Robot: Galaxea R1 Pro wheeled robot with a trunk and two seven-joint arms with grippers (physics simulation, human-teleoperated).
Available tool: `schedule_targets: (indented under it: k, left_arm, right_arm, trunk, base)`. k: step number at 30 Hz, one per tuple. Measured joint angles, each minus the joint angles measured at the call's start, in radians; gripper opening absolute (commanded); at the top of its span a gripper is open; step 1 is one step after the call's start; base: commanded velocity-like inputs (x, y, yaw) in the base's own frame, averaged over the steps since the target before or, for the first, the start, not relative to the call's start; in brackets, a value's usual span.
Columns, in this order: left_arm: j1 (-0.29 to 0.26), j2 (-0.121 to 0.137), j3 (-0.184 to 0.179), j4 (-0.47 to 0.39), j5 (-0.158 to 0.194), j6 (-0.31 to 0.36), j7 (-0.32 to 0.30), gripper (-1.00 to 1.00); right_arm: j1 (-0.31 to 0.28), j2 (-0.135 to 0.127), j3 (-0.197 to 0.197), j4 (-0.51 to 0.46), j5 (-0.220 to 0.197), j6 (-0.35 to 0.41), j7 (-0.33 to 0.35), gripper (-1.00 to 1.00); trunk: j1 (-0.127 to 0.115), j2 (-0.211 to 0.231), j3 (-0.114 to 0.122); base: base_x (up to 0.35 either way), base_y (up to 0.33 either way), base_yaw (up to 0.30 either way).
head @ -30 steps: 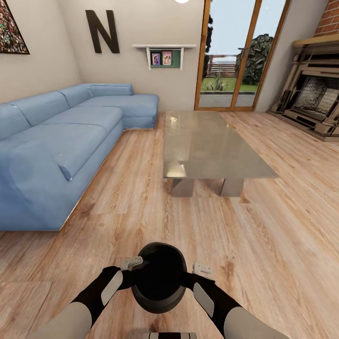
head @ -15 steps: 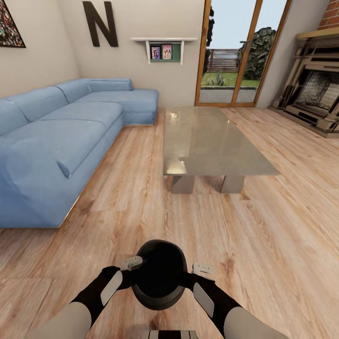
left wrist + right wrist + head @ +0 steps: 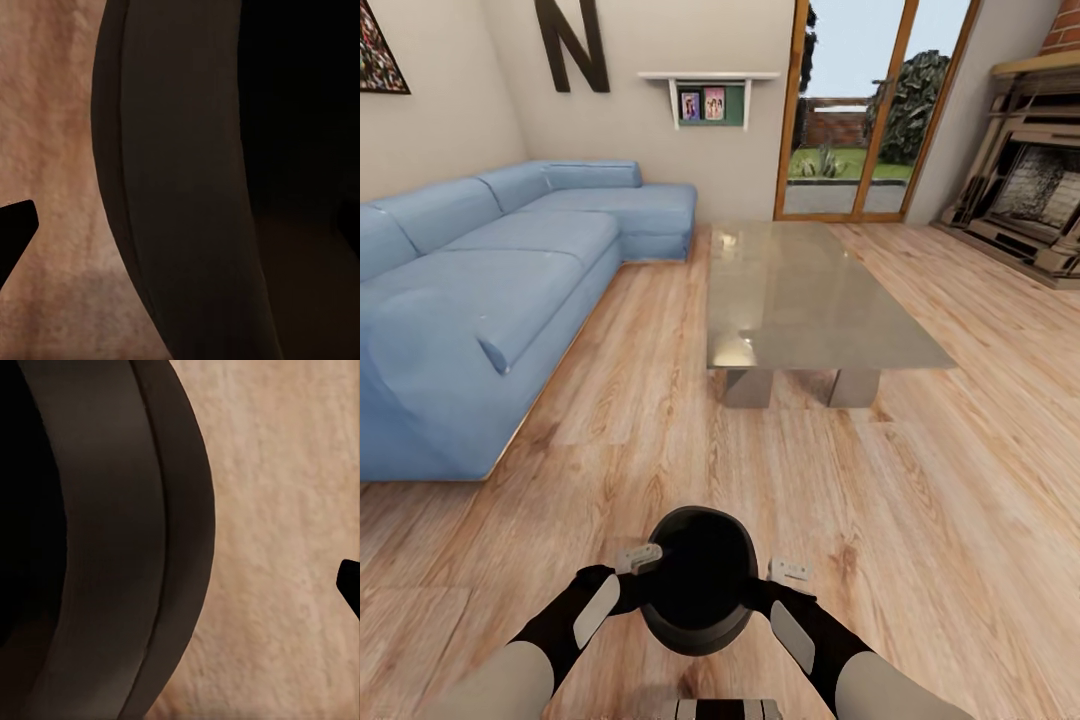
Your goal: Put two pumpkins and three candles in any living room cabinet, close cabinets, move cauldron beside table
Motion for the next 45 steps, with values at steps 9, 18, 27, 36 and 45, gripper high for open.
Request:
schedule_targets:
  k: [9, 18, 27, 36, 45]
  left_arm:
    - [0.000, 0.001, 0.000, 0.000, 0.000, 0.000, 0.000, 1.00]
    - [0.000, 0.001, 0.000, 0.000, 0.000, 0.000, 0.000, 1.00]
    - [0.000, 0.001, 0.000, -0.002, 0.000, 0.000, -0.001, 1.00]
    - [0.000, 0.001, 0.000, -0.002, 0.000, 0.000, -0.001, 1.00]
    - [0.000, 0.001, 0.000, -0.006, 0.000, 0.000, 0.001, 1.00]
  right_arm:
    - [0.000, 0.000, 0.000, 0.000, 0.000, 0.000, 0.000, 1.00]
    - [0.000, 0.000, 0.000, 0.000, -0.001, -0.005, -0.001, -1.00]
    - [0.000, 0.000, -0.001, 0.000, 0.003, -0.015, -0.001, -1.00]
    - [0.000, 0.000, -0.001, 0.000, 0.002, -0.016, -0.001, -1.00]
    - [0.000, 0.000, 0.000, 0.000, -0.003, -0.019, -0.001, -1.00]
  trunk:
    - [0.001, -0.001, -0.012]
    - [0.001, -0.001, -0.012]
    - [0.001, -0.001, -0.012]
    - [0.001, -0.001, -0.012]
    - [0.001, -0.001, -0.012]
  base:
    - [0.000, 0.000, 0.000]
    - [0.000, 0.000, 0.000]
    - [0.000, 0.000, 0.000]
    - [0.000, 0.000, 0.000]
    - [0.000, 0.000, 0.000]
